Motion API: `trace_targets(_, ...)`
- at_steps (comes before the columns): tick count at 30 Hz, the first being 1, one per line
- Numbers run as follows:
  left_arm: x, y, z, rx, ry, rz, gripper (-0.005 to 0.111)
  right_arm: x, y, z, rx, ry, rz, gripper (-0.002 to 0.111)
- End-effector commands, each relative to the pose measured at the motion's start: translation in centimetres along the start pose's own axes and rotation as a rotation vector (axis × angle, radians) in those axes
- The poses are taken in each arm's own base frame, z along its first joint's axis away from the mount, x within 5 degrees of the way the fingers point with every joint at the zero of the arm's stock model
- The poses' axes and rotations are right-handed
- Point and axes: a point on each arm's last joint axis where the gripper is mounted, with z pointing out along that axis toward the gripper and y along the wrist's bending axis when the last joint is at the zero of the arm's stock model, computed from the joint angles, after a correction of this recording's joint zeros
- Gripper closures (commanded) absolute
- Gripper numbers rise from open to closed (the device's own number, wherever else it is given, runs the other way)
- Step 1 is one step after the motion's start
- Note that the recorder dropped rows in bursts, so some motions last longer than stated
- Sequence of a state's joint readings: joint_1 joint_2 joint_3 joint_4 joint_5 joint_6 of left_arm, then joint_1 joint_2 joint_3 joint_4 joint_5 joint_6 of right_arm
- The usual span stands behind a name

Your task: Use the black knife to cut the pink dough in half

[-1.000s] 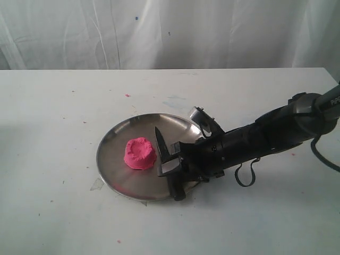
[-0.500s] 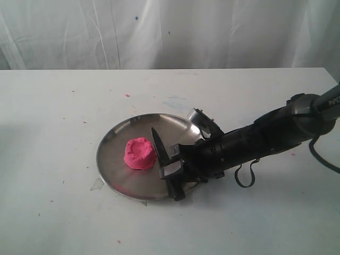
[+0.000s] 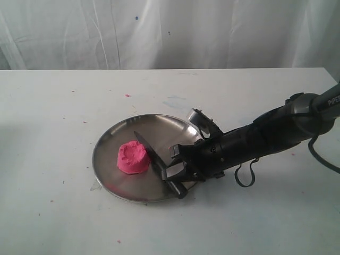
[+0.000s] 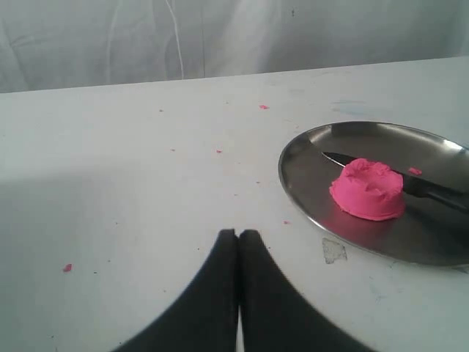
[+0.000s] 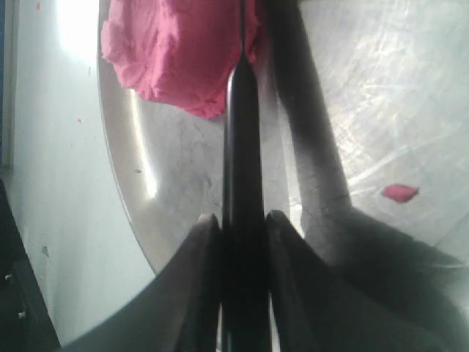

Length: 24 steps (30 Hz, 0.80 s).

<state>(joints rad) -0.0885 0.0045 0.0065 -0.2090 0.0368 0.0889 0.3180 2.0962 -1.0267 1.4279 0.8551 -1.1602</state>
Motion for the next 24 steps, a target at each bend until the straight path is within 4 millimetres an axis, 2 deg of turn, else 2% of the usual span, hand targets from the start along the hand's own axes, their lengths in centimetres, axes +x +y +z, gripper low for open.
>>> trace_targets(1,-0.3,0.0,-0.1,0.004,-0.016,0.0,0.107,0.6,-0.9,0.3,0.047,0.025,-0.009,0.096)
trace_targets(5,-0.3,0.0,-0.1,0.004,-0.016,0.0,0.107,-0.2,-0.3,-1.1,0.06,-0.017,-0.055,0.099)
trace_targets(9,-0.3,0.0,-0.1,0.004,-0.016,0.0,0.107,-1.3,0.8,-3.7,0.116,-0.079,-0.13,0.099)
trace_targets(15,-0.3,0.0,-0.1,0.004,-0.016,0.0,0.107,-1.9,4.1,-7.6,0.196,-0.134,-0.311,0.107)
trace_targets(24,-0.3,0.0,-0.1,0.004,-0.016,0.0,0.107,-0.7,9.5,-10.7,0.21,-0.143,-0.536,0.108)
